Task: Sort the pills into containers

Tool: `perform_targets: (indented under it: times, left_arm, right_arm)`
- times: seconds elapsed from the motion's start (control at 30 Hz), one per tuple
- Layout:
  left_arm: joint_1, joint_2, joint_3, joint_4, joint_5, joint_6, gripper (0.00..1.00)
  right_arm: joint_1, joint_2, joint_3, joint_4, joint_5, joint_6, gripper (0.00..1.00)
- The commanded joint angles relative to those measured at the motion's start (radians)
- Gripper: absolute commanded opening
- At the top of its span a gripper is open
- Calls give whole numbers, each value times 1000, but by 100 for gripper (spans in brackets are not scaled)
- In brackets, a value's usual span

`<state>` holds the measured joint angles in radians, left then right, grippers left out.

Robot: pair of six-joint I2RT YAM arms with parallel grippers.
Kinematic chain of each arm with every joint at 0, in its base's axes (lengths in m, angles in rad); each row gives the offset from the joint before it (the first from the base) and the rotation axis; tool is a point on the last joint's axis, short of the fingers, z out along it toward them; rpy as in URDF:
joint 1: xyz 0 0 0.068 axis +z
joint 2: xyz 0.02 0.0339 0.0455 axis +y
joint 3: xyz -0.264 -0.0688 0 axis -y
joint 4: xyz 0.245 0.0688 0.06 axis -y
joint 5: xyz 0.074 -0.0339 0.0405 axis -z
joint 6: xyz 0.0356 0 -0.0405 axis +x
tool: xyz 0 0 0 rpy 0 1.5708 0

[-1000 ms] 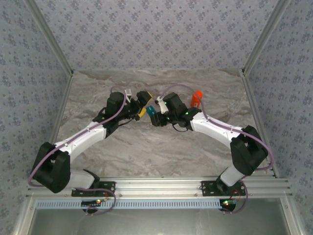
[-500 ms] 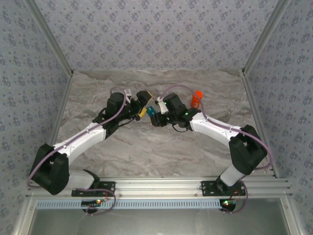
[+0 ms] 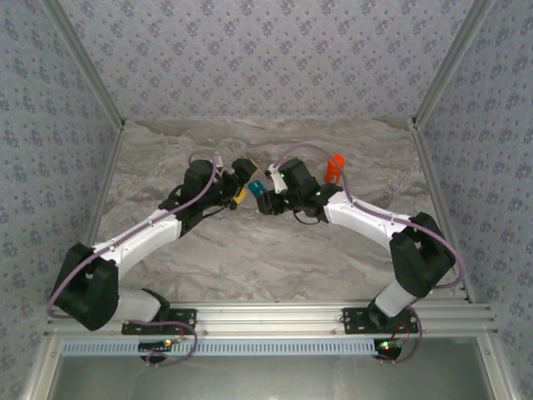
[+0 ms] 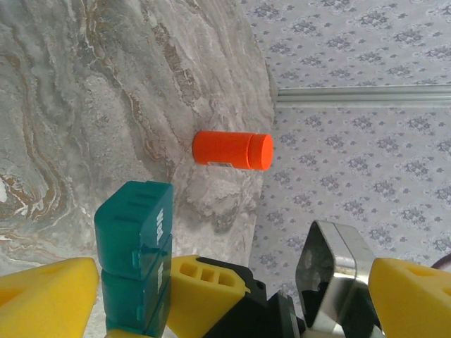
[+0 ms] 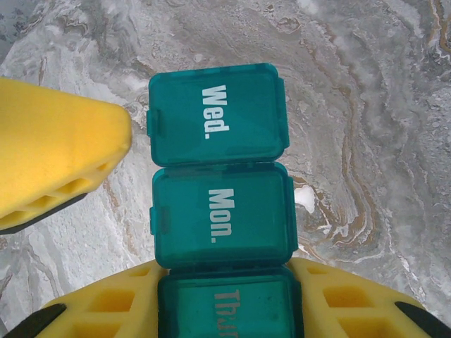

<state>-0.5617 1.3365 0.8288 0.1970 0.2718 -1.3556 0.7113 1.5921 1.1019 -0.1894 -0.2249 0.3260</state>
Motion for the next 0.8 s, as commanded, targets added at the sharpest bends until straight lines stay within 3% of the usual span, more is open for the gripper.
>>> perform_targets:
  times: [0.0,0.77]
  left_arm:
    - [-9,10,16,24,-2,-12,98]
    - [-22,23,44,42,-9,-12,98]
  right_arm:
    - [2,-1,4,9,-11,17,30]
    - [21,29,-5,22,-16,18,30]
